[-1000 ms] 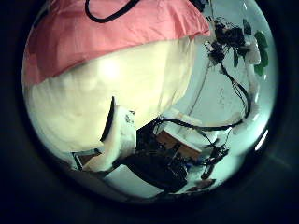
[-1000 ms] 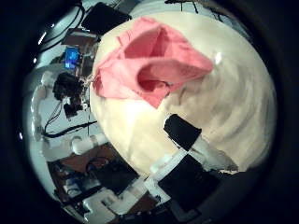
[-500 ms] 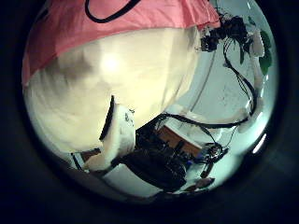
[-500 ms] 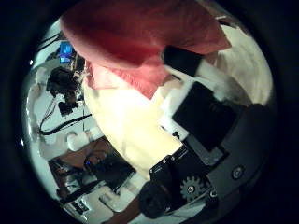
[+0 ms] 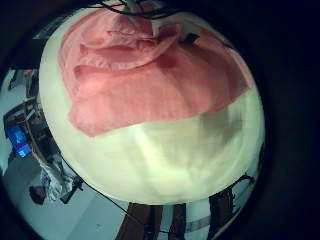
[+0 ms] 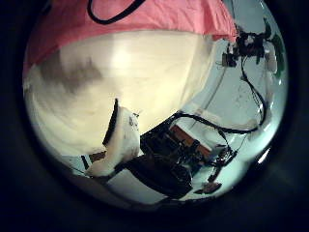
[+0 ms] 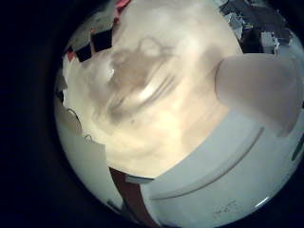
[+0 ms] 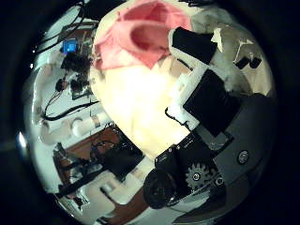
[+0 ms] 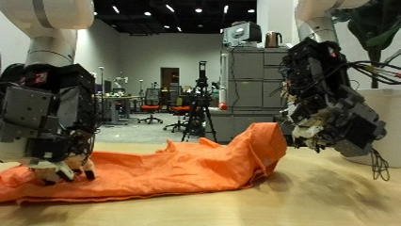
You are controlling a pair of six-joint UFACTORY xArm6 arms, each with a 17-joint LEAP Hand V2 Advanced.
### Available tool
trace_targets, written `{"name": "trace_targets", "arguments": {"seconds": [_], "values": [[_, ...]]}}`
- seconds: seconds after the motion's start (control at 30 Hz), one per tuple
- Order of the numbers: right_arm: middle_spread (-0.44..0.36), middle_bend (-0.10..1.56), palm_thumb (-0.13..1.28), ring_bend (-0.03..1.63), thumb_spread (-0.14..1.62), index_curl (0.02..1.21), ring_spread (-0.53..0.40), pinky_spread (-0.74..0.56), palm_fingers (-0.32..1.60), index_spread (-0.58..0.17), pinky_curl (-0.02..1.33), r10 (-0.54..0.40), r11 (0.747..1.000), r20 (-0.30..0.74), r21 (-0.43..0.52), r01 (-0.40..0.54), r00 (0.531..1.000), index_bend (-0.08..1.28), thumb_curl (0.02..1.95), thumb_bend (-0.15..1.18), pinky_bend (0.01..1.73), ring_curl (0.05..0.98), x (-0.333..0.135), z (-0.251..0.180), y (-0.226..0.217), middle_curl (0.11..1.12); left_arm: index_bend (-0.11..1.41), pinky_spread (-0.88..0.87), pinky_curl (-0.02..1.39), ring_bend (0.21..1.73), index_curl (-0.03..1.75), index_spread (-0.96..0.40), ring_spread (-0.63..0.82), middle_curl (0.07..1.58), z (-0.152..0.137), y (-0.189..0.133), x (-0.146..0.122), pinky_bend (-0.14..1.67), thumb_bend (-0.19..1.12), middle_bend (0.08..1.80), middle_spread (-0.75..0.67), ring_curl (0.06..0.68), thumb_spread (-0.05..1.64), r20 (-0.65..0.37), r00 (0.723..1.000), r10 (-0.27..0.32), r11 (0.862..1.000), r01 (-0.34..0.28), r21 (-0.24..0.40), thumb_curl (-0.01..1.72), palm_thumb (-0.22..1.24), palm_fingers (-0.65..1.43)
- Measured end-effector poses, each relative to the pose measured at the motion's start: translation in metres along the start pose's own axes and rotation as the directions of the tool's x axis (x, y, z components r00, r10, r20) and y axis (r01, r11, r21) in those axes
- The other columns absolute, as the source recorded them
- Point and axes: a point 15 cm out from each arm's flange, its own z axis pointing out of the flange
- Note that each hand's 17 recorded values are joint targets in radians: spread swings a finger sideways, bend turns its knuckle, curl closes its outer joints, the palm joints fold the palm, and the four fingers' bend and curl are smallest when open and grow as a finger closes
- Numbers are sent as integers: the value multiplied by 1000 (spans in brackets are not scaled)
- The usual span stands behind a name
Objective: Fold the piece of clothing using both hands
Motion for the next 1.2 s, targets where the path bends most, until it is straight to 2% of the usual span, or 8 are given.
{"name": "trace_targets", "arguments": {"seconds": [0.17,0.33,0.4,0.53,0.7,0.97,1.07,1.2], "values": [[-135,1167,936,1192,1189,786,-247,-460,1051,-307,657,16,1000,-1,9,-16,1000,824,439,-19,1024,590,6,-3,4,698,153,508,315,407,258,80,563,236,-7,5,0,321,-7,173,360,243,1395,2,1000,1,1000,-1,6,312,463,-49],[-158,1015,846,1129,1090,760,-283,-549,434,-329,644,24,1000,8,0,-24,1000,586,429,-41,955,587,8,3,3,671,154,508,315,408,261,78,558,237,-10,9,-2,320,-7,174,359,241,1396,1,1000,5,1000,-5,18,310,464,-48],[-138,919,805,1030,1042,687,-239,-441,97,-323,615,30,1000,8,1,-30,1000,460,420,-42,842,551,8,5,2,632,154,508,315,408,263,77,558,238,-12,10,-3,319,-7,174,359,240,1396,3,1000,3,1000,-3,22,309,465,-47],[-103,809,790,870,1005,587,-165,-246,3,-316,530,24,999,-11,27,-24,1000,417,412,-31,695,462,10,3,-9,570,153,509,316,409,265,76,556,238,-14,10,-3,319,-6,174,359,238,1398,3,1000,2,1000,-2,25,309,467,-47],[-63,662,782,720,977,522,-74,-34,31,-291,451,3,999,-9,54,-2,1000,402,403,-27,600,381,-1,6,-31,494,152,509,316,409,266,76,556,241,-14,10,-1,318,-7,175,358,237,1401,6,1000,1,1000,-1,24,310,470,-47],[-49,571,800,627,977,473,-48,64,140,-277,380,-29,998,0,57,29,1000,371,399,-20,482,330,-17,16,-68,441,154,509,316,410,266,75,555,243,-13,12,1,317,-6,174,358,234,1404,4,1000,2,1000,-2,16,308,474,-46],[-93,604,819,656,1001,488,-97,54,347,-297,333,-30,998,3,48,30,1000,468,398,-15,369,322,-19,22,-76,444,156,506,316,410,268,75,555,243,-14,12,1,316,-6,173,358,233,1407,6,1000,4,1000,-5,19,308,477,-45],[-190,725,850,839,1040,513,-239,-156,959,-349,289,-42,999,9,29,42,999,572,395,-11,391,346,-27,28,-80,481,154,501,316,413,269,75,555,243,-12,13,-1,316,-6,173,355,232,1409,2,1000,1,1000,-1,16,307,478,-44]]}}
